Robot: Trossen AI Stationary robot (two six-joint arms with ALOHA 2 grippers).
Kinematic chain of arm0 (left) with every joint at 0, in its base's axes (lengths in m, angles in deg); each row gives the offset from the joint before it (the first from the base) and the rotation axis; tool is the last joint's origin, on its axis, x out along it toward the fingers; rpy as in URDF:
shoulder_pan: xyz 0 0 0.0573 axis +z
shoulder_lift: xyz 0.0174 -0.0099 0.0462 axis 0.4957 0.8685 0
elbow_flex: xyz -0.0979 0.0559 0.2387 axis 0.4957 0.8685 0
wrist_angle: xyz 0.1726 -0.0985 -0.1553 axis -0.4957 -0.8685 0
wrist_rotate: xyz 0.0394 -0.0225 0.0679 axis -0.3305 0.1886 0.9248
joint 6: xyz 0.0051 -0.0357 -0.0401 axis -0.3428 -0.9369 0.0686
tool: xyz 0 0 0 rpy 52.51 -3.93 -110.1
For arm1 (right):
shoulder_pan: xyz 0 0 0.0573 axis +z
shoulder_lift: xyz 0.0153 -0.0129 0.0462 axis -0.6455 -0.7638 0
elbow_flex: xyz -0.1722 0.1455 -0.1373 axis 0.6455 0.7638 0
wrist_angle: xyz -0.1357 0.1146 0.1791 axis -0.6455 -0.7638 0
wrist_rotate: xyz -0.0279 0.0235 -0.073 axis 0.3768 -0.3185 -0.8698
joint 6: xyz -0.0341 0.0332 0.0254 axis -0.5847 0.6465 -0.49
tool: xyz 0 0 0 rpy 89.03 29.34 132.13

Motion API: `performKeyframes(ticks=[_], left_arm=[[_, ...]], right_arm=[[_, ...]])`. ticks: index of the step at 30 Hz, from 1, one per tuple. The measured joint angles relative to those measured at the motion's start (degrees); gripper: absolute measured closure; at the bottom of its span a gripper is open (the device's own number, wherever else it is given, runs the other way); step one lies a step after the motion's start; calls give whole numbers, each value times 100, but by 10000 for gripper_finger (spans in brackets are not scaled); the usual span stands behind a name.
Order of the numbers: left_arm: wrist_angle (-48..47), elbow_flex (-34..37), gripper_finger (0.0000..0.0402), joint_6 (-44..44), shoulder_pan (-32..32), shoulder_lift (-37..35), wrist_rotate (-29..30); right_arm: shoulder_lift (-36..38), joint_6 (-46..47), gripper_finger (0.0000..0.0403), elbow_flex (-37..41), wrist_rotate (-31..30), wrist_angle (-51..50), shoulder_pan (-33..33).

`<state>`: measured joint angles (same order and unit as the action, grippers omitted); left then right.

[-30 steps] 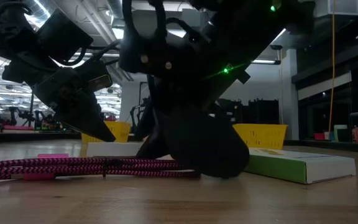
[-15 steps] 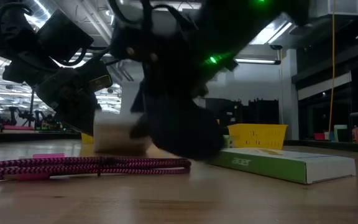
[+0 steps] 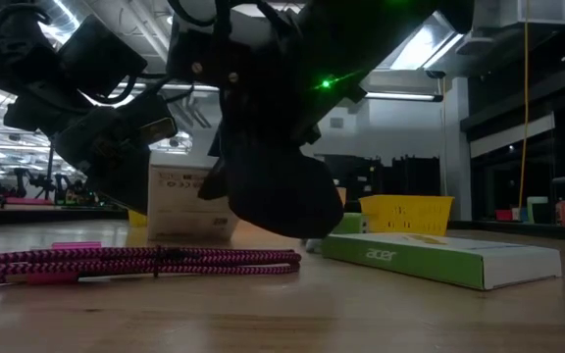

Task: Pick and place items into bin
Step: Put the left card reader box into the orange bin

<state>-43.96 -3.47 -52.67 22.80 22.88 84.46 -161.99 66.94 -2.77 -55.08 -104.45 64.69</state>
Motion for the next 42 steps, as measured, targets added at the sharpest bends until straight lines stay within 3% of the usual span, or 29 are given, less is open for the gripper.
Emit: performKeyframes(ticks=[3, 4, 10, 19, 26, 30, 38, 42], left_arm=[[166, 17, 400, 132, -4, 18, -2], [262, 17, 399, 187, -4, 11, -6], [247, 35, 390, 414, -7, -253, -38], [226, 23, 355, 1117, -9, -1229, -47], [-137, 7, 370, 1617, -61, -2105, 14], [-496, 7, 385, 1617, -59, -2404, 59], [-610, 7, 399, 2143, -258, -2481, 396], [-459, 6, 399, 2344, -347, -2481, 503]], right_arm=[[25, 40, 375, -19, 44, -154, 4], [32, 49, 378, -21, 54, -205, 4], [56, 187, 378, -82, 65, -562, 9], [104, 827, 378, -653, 222, -2041, -28], [615, 1342, 378, -670, 287, -2574, -129], [951, 1414, 378, -663, 6, -2676, -113], [1584, 1847, 378, -37, -299, -2631, -144], [2033, 1838, 378, 670, -295, -1866, -233]])
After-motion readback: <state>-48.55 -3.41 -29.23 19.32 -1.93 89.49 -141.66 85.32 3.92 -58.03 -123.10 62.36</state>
